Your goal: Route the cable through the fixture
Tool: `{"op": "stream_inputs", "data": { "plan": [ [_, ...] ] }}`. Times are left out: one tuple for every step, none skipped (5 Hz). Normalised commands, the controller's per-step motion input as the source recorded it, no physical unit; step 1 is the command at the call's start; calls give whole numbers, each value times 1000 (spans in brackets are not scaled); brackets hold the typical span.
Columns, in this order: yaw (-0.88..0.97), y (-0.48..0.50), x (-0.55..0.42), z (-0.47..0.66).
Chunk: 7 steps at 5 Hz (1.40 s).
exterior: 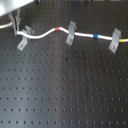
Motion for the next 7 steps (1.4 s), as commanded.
{"op": "stream_inputs", "data": {
  "plan": [
    [274,-77,-33,-351],
    [77,-130,72,-102],
    [0,-15,7,124],
    [109,-273,-359,126],
    [71,-228,-370,163],
    [0,4,10,0],
    [0,153,-61,701]
  ]
}}
